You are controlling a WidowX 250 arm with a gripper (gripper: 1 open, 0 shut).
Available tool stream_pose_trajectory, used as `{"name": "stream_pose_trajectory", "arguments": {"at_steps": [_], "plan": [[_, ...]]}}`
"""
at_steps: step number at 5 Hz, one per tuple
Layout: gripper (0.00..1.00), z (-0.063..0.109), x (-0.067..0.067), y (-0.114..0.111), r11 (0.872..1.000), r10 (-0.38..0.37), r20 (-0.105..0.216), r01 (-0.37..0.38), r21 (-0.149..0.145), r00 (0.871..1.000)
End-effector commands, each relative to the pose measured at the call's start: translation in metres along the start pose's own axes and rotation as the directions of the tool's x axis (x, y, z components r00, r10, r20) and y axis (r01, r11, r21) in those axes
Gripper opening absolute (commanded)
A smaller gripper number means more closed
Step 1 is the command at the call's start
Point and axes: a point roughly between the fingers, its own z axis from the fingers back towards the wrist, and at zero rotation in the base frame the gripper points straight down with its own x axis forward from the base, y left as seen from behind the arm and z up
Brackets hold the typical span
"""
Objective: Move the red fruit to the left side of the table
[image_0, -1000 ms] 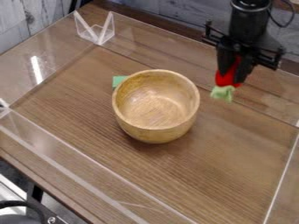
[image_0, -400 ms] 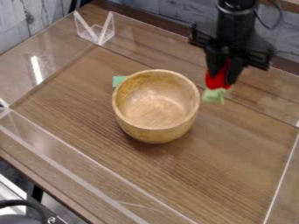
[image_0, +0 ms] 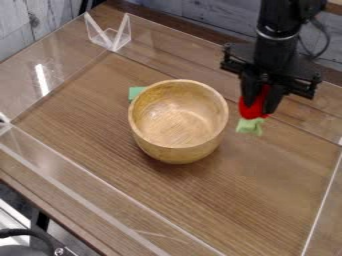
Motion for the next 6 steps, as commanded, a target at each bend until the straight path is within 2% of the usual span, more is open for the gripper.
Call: {"name": "stream_pose_trajectory", "arguments": {"at_steps": [1, 3, 4, 5, 6], "plan": [[0.0, 0.018, 0.012, 0.015, 0.996, 0.083, 0.061, -0.084, 0.01, 0.995], [0.0, 0.034, 0.022, 0.039, 0.973, 0.223, 0.098, -0.227, 0.033, 0.97], [0.0, 0.045, 0.02, 0.054, 0.969, 0.242, 0.114, -0.247, 0.029, 0.963], [0.0, 0.051, 0.015, 0.086, 0.958, 0.275, 0.119, -0.282, 0.047, 0.954], [0.0, 0.054, 0.005, 0.131, 0.97, 0.229, 0.115, -0.237, 0.061, 0.967]]}}
